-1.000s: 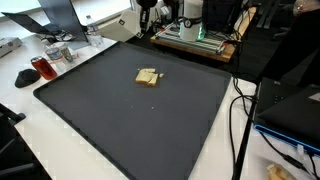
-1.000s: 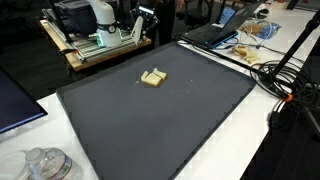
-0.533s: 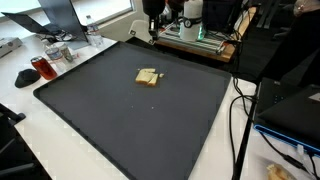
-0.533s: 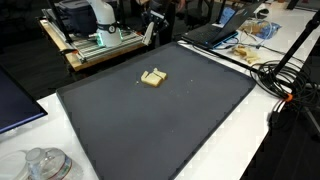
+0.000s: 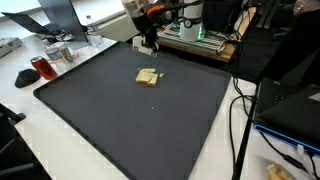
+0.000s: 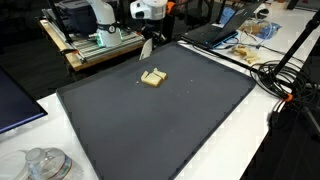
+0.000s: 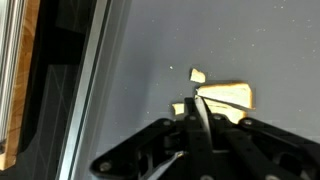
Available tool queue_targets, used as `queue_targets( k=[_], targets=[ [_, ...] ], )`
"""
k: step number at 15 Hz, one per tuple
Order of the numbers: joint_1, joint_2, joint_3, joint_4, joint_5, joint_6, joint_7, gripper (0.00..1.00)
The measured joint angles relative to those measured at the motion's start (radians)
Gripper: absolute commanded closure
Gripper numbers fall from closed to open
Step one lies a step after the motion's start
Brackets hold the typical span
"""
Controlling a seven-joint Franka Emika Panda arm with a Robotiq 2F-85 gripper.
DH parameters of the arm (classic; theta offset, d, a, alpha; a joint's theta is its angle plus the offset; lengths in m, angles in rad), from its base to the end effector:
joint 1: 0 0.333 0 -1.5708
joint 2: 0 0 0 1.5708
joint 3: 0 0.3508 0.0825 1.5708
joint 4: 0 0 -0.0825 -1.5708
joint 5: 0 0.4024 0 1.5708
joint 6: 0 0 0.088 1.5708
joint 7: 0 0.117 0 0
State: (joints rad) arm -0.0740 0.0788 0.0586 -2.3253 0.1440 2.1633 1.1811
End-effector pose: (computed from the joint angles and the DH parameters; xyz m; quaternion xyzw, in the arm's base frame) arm 0.4995 -0.0007 0.2997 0.7917 -0.5963 -0.1313 0.0186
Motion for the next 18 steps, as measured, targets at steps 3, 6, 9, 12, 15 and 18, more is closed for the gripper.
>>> queue_targets(
  k=[3, 6, 9, 12, 15, 18],
  targets=[
    [0.000, 0.042, -0.030, 0.003, 0.089, 0.022, -0.079, 0.99],
    [0.000, 0.083, -0.042, 0.006, 0.156, 0.041, -0.150, 0.99],
    [0.000, 0.118, -0.043, 0.010, 0.205, 0.068, -0.204, 0.99],
    [0.000, 0.152, -0.044, 0.019, 0.227, 0.086, -0.238, 0.99],
    [0.000, 0.191, -0.047, 0.041, 0.245, 0.087, -0.264, 0.99],
    [0.000, 0.231, -0.055, 0.071, 0.250, 0.087, -0.284, 0.99]
  ],
)
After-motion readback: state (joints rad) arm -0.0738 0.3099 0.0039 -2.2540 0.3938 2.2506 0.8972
